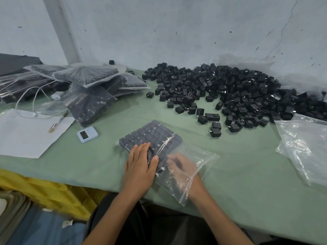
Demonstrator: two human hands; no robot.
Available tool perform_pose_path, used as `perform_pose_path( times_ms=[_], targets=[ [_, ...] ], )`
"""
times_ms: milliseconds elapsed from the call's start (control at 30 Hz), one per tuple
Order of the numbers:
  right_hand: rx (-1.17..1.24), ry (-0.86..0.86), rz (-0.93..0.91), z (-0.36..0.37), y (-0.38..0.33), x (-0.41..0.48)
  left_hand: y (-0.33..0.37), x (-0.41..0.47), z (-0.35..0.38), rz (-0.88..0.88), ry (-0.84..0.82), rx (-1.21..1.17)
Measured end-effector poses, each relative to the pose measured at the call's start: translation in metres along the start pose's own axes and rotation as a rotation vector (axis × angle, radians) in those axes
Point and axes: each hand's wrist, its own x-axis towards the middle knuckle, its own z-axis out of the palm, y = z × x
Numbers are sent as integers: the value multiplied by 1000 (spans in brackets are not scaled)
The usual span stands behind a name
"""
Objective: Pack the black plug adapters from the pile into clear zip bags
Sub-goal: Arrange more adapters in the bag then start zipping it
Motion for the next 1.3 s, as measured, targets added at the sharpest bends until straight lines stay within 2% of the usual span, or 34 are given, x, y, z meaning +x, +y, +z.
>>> perform_pose_path(
  times_ms=[233, 467, 567, 633, 700, 767, 833, 900, 967, 1167, 1300],
  targets=[
    [-276, 12, -113, -3, -1, 9, 18, 13, -4, -70, 67, 27],
    [-492, -153, -266, -18, -4, -27, 7, 19, -3, -80, 22, 177],
    [-609, -394, -268, -62, -13, -53, 6, 19, -2, -112, 13, 116],
    [-480, -512, -124, -103, -33, -60, 6, 18, 1, -118, 32, 58],
    [-376, -367, -93, -139, -49, -48, 6, 18, 2, -118, 41, 40],
    [-473, -64, -178, -160, -53, -9, 8, 18, 1, -118, 41, 28],
    [-650, 139, -132, -165, -45, 44, 9, 18, 0, -117, 34, 17],
    [-848, 121, 2, -161, -26, 90, 9, 17, 0, -116, 31, 10],
    [-941, 64, 79, -155, -4, 116, 9, 16, -1, -115, 34, 2],
    [-952, 269, 149, -155, 22, 126, 8, 17, 0, -117, 35, -1],
    [-857, 293, 113, -174, 14, 103, 8, 16, 0, -119, 43, -10]
  ],
)
